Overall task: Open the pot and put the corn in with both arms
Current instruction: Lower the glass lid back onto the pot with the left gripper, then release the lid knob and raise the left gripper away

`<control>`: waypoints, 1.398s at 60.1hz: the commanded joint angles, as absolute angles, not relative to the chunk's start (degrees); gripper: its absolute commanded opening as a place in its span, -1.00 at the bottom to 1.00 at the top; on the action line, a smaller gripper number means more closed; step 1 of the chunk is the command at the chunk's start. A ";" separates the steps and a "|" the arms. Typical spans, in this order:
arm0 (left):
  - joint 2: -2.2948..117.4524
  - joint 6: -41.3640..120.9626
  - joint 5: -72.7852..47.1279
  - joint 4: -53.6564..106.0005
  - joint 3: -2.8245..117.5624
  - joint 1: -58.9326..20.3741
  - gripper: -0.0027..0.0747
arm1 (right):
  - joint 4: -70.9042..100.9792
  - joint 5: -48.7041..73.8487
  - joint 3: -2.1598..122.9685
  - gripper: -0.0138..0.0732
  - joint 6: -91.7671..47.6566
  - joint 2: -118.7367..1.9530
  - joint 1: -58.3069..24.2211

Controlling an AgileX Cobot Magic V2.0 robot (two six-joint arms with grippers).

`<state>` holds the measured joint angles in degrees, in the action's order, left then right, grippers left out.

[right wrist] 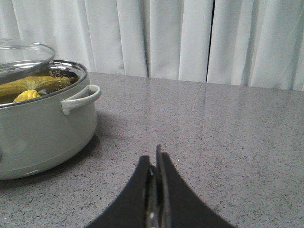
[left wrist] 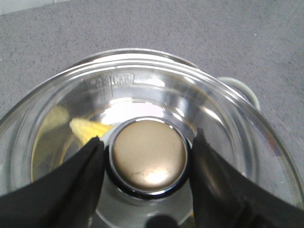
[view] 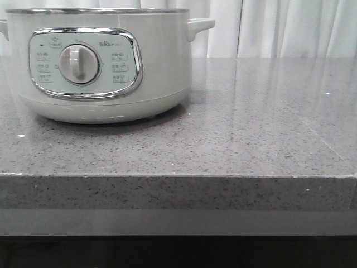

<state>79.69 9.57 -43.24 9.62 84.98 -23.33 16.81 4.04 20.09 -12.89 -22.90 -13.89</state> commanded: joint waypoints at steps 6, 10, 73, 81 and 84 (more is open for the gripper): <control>80.85 9.56 -31.18 10.71 88.50 -23.72 -0.36 | 16.95 -0.53 21.57 -0.85 -13.36 -23.13 -13.58; 81.82 9.56 -30.49 10.71 88.50 -23.72 -0.36 | 16.95 -0.53 21.57 -0.85 -13.36 -23.13 -13.58; 86.03 10.15 -28.78 12.18 88.50 -25.55 -0.36 | 16.95 -0.53 21.57 -0.85 -13.36 -23.13 -13.58; 86.03 10.15 -29.13 12.18 88.50 -25.55 -0.36 | 16.95 -0.53 21.57 -0.85 -13.36 -23.13 -13.58; 86.03 10.15 -29.13 12.18 88.50 -25.55 -0.36 | 16.95 -0.53 21.57 -0.85 -13.36 -23.13 -13.58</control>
